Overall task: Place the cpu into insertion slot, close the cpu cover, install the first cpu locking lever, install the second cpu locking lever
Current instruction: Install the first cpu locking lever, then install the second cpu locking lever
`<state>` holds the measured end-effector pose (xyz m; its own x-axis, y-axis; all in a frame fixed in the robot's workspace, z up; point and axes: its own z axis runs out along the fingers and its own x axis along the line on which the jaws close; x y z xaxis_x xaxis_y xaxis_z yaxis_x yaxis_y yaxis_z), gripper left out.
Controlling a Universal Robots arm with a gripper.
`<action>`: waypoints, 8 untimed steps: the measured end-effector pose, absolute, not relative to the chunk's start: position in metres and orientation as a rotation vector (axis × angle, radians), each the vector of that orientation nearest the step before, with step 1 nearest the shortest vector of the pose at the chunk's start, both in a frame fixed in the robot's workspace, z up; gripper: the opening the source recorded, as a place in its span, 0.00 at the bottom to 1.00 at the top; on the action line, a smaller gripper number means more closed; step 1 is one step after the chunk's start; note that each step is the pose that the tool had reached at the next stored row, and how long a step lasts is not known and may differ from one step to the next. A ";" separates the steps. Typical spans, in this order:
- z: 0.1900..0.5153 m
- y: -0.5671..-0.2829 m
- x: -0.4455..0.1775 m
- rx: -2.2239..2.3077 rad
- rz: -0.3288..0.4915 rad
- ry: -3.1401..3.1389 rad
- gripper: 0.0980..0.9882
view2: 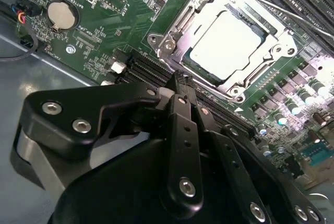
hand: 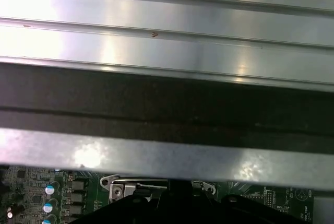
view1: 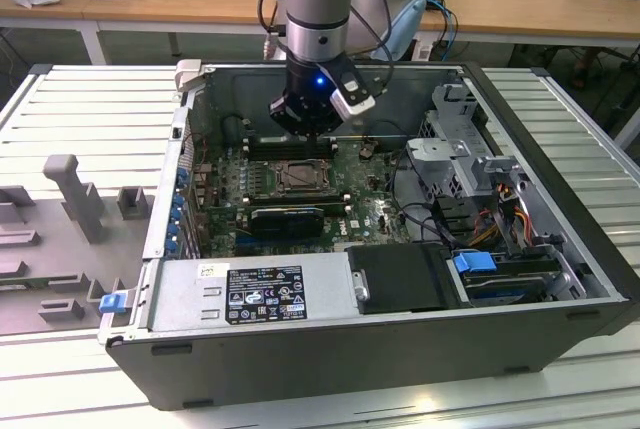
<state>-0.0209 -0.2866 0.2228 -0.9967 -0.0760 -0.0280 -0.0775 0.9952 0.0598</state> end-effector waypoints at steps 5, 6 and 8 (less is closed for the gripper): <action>0.223 -0.288 -0.021 -0.120 0.095 3.112 0.01; 0.223 -0.289 -0.021 -0.120 0.095 3.112 0.01; 0.223 -0.295 -0.021 -0.120 0.095 3.112 0.01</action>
